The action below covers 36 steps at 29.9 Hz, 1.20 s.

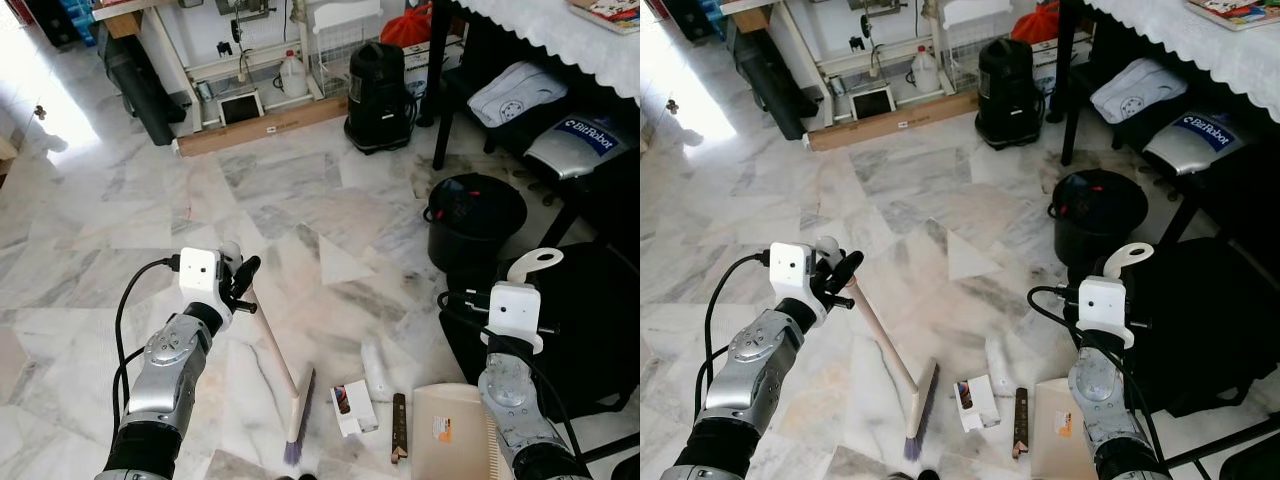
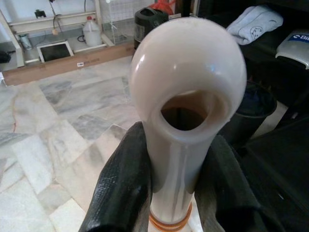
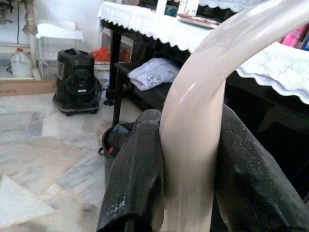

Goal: Sweep floor

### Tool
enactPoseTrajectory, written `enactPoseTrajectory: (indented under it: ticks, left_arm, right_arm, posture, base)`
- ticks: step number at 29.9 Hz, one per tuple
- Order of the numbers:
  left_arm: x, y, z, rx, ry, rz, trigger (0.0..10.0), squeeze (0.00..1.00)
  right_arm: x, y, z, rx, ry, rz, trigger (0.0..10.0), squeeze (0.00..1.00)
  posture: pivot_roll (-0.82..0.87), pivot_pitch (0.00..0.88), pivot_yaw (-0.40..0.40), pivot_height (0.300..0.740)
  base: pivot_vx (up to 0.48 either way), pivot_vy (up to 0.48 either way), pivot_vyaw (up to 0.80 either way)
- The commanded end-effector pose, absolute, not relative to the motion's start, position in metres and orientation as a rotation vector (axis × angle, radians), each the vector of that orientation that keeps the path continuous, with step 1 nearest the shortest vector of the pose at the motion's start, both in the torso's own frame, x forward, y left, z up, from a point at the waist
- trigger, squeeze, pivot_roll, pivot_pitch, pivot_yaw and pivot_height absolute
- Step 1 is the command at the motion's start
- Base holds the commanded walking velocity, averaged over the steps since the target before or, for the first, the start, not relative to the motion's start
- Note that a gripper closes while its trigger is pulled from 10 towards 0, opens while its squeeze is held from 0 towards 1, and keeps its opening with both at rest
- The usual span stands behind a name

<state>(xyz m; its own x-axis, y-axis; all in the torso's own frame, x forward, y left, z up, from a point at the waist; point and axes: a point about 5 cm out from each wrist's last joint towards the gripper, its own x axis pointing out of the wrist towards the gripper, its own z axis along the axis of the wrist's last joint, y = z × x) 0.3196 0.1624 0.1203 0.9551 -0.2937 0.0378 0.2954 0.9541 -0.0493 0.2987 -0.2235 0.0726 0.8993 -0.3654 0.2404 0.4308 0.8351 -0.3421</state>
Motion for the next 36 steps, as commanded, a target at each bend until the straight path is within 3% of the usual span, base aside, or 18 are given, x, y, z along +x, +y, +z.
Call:
enactPoseTrajectory:
  ticks: [1,8,18,26,36]
  left_arm:
    - [0.317,0.169,0.126,-0.045,-0.042,-0.298,10.0,0.00]
    - [0.314,0.169,0.130,-0.040,-0.031,-0.339,10.0,0.00]
    - [0.320,0.171,0.124,-0.012,0.044,-0.340,10.0,0.00]
    - [0.329,0.169,0.127,-0.154,0.065,-0.311,10.0,0.00]
    - [0.328,0.161,0.122,-0.199,0.142,-0.401,10.0,0.00]
  right_arm:
    - [0.298,-0.219,0.069,-0.413,-0.165,-0.399,10.0,0.00]
    - [0.289,-0.205,0.049,-0.451,-0.099,-0.335,10.0,0.00]
    - [0.287,-0.196,0.041,-0.374,-0.060,-0.331,10.0,0.00]
    - [0.285,-0.195,0.040,-0.313,-0.059,-0.356,10.0,0.00]
    - [0.284,-0.195,0.038,-0.305,-0.052,-0.354,10.0,0.00]
  posture:
    - [0.05,0.140,0.167,0.740]
    - [0.09,0.160,0.180,0.740]
    - [0.08,0.165,0.191,0.740]
    - [0.07,0.165,0.193,0.740]
    - [0.07,0.166,0.194,0.740]
  base:
    - [0.000,0.000,0.00]
    - [0.000,0.000,0.00]
    - [0.000,0.000,0.00]
    - [0.000,0.000,0.00]
    - [0.000,0.000,0.00]
